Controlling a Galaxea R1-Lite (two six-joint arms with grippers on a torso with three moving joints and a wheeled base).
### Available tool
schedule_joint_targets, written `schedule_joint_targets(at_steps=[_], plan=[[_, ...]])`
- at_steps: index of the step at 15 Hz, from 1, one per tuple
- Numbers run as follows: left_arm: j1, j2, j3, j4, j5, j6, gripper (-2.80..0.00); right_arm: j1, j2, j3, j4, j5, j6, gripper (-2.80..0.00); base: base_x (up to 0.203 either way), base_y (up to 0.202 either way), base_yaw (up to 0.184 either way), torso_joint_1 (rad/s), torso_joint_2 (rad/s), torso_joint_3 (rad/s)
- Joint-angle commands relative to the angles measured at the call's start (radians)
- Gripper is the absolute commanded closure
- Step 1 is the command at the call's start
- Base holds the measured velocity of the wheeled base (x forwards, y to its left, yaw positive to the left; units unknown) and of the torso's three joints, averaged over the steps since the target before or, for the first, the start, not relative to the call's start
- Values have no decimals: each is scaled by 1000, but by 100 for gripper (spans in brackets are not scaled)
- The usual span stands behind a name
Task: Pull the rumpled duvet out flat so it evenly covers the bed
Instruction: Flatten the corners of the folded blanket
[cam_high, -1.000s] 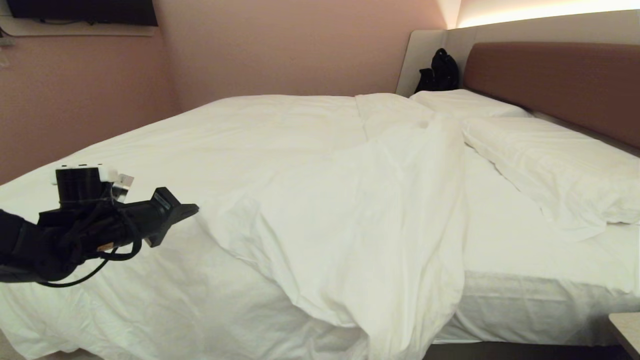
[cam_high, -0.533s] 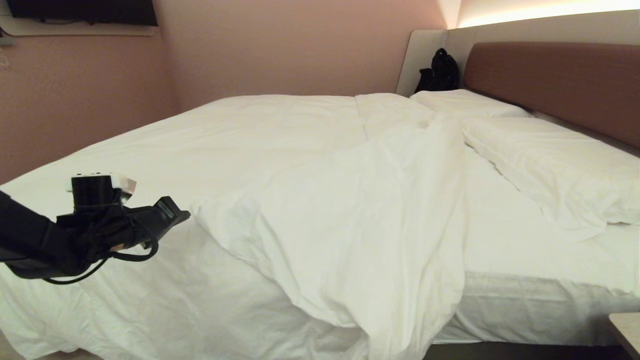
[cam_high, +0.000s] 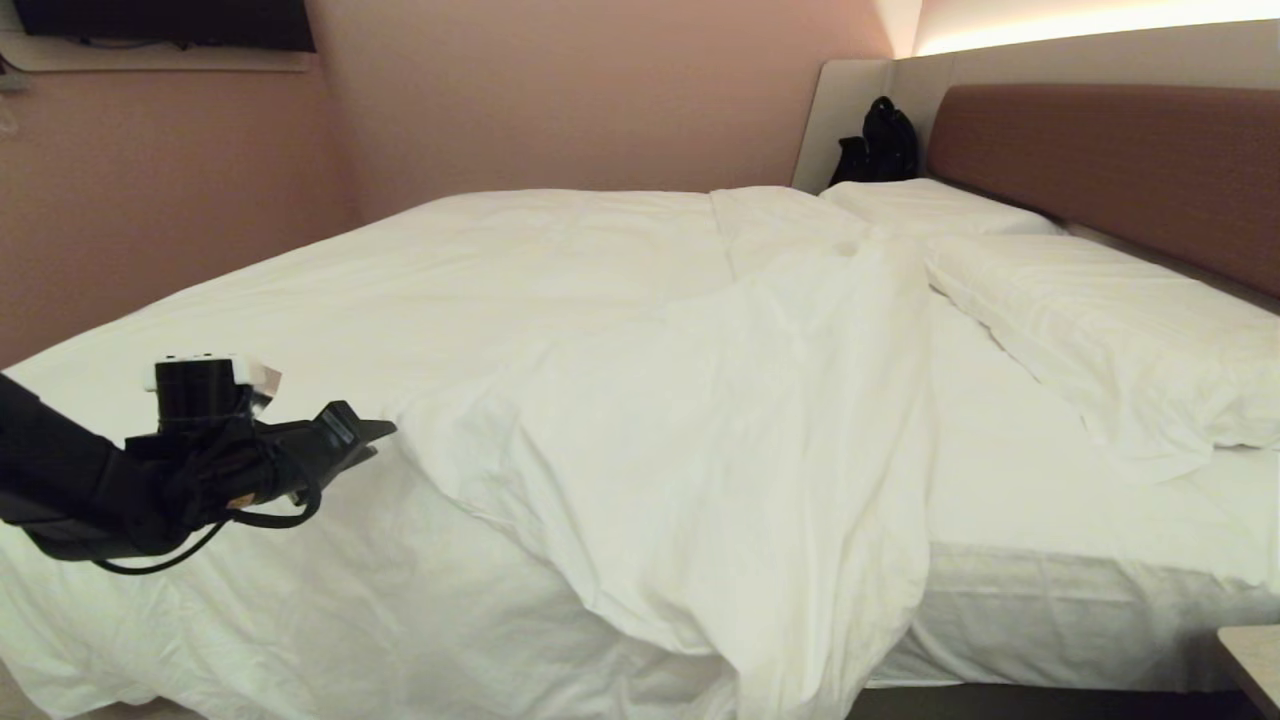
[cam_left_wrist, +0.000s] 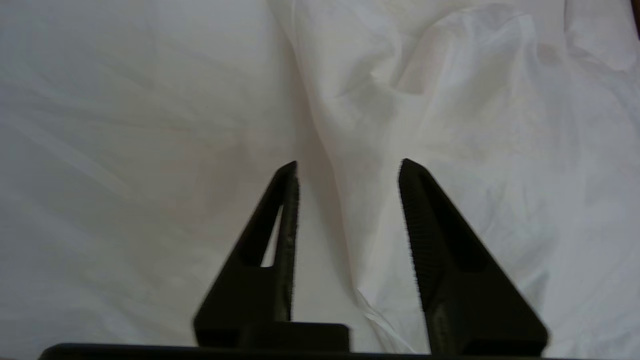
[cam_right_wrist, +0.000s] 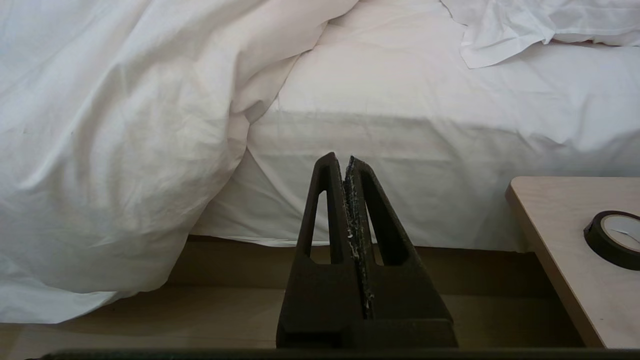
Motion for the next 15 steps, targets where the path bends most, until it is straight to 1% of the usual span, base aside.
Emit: schedule_joint_targets(at_steps=[1, 3, 7, 10, 13, 15], plan=[[1, -10, 4, -4, -6, -6, -280, 0, 1, 0, 0, 0, 0, 0, 0, 0, 0, 0, 0, 0], [0, -7, 6, -8, -39, -10, -280, 0, 1, 0, 0, 0, 0, 0, 0, 0, 0, 0, 0, 0], [-16, 18, -45, -9, -112, -79, -280, 2, 1, 0, 0, 0, 0, 0, 0, 0, 0, 0, 0, 0], [-35, 59, -84, -9, -118, -104, -280, 0, 1, 0, 0, 0, 0, 0, 0, 0, 0, 0, 0, 0], [-64, 88, -106, -9, -108, -99, -280, 1, 1, 0, 0, 0, 0, 0, 0, 0, 0, 0, 0, 0], [-67, 99, -110, -9, -105, -95, -280, 0, 1, 0, 0, 0, 0, 0, 0, 0, 0, 0, 0, 0]])
